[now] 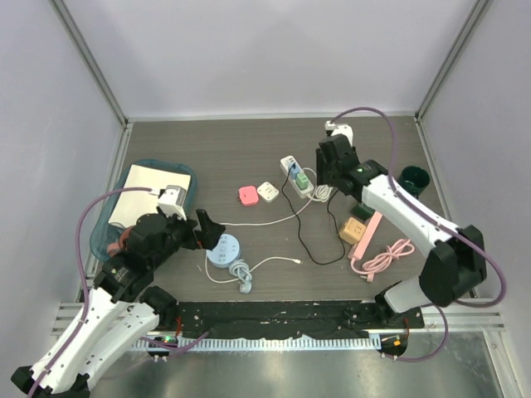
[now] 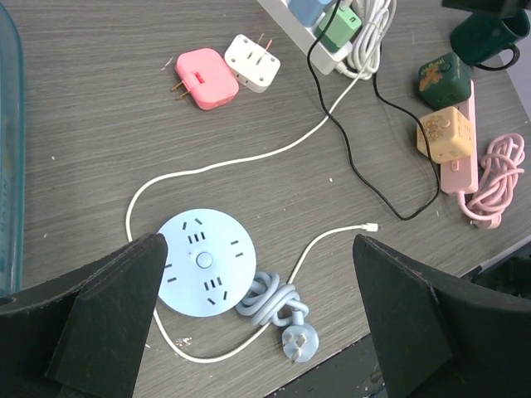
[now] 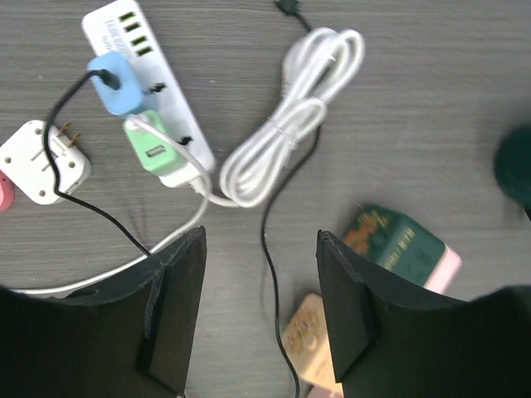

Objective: Pull the plug off the socket

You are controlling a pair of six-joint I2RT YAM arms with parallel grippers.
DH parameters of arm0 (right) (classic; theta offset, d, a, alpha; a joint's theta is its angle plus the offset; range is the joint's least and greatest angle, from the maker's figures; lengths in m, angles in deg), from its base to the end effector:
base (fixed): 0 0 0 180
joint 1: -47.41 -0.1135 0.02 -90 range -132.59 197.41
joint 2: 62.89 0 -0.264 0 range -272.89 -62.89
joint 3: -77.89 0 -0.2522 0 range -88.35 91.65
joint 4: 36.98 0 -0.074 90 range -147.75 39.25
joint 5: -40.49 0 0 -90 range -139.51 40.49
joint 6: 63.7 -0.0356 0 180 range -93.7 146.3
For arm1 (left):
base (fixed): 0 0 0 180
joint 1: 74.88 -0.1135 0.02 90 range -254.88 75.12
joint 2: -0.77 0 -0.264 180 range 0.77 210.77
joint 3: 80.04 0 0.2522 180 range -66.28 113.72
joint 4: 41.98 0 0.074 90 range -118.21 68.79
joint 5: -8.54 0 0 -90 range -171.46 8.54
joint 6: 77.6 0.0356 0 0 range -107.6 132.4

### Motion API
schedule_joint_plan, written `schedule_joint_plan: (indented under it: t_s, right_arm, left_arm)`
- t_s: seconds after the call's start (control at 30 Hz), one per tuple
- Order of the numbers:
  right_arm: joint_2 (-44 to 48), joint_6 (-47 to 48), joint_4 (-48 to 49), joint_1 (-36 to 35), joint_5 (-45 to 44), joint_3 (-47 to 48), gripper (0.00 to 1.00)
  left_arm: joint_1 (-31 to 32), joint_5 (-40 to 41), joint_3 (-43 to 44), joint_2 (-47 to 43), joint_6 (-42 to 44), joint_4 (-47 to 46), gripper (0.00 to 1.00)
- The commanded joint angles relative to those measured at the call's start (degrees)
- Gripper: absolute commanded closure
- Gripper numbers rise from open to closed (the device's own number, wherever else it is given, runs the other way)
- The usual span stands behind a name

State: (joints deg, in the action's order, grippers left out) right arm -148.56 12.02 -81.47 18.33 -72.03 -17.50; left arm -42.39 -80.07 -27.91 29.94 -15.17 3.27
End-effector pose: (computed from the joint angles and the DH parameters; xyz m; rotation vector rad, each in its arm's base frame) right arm 0.2925 0.1471 0.2958 -0.1099 2.2894 -0.0778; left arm 0.1043 -0.0654 0.2990 0.0703 2.0182 -0.6567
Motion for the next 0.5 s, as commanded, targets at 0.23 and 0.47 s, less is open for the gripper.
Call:
schedule_joint_plan:
  t_s: [0.23,0.47]
  right_arm:
    - [23.5,-27.5,-8.8,4.6,-12.5,-16.2,0.27]
    - [27.0,-28.9,-9.9,11.9,-11.9,-24.6,0.28]
  left_arm:
    - [-0.1,-10.0,0.7,4.3,-0.9,-4.4,0.04]
    - [0.2,-13.8,3.8,8.6,-3.5,-5.6,0.06]
